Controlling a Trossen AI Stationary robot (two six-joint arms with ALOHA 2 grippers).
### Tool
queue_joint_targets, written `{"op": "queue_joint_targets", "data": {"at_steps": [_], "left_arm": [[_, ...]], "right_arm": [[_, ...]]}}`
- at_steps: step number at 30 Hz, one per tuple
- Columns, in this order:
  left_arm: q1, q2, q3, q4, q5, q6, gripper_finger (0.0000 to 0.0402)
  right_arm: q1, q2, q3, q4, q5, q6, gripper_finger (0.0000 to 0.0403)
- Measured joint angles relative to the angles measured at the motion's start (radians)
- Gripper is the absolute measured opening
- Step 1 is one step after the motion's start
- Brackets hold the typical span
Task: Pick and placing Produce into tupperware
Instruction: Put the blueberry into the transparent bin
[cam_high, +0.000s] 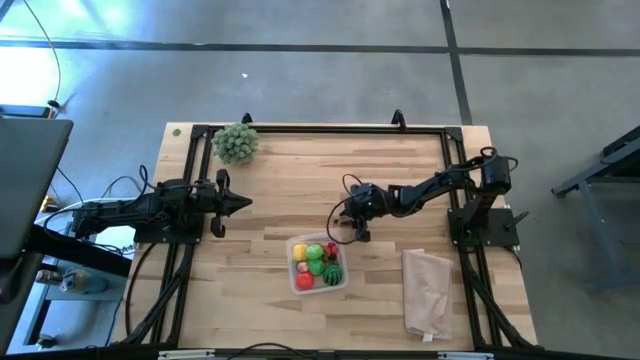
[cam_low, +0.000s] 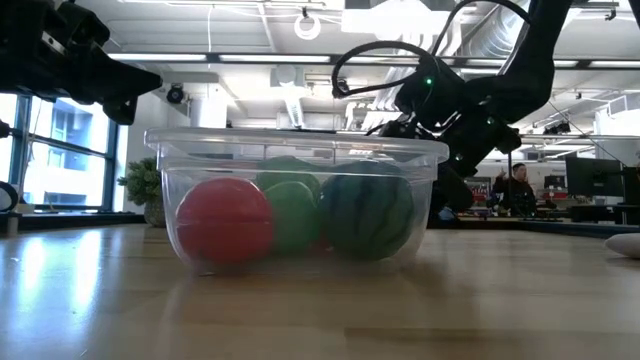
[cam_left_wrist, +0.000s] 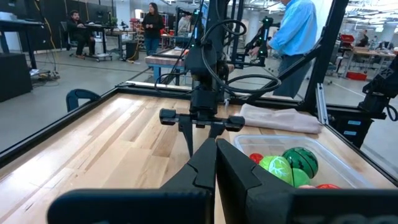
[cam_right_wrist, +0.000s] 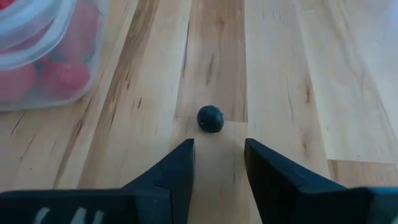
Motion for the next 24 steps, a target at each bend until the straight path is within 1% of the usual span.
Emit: {"op": "queue_joint_targets", "data": {"at_steps": [6,11,20,24], "left_arm": [[0.000,0.000,0.000,0.000,0.000,0.000,0.0001],[0.000,0.000,0.000,0.000,0.000,0.000,0.0001],[0.000,0.000,0.000,0.000,0.000,0.000,0.0001],[0.000,0.000,0.000,0.000,0.000,0.000,0.0001]], "right_arm": [[0.000,0.001,0.038,0.000,-0.032,-0.015,0.0134],[0.000,0.001,0.059,-0.068,-0.024,-0.038,0.0134],[0.000,0.002,0.058,-0.060,-0.023,-0.047,0.0134],[0.000,0.049,0.081,-0.051,-0.029,-0.052,0.0134]]}}
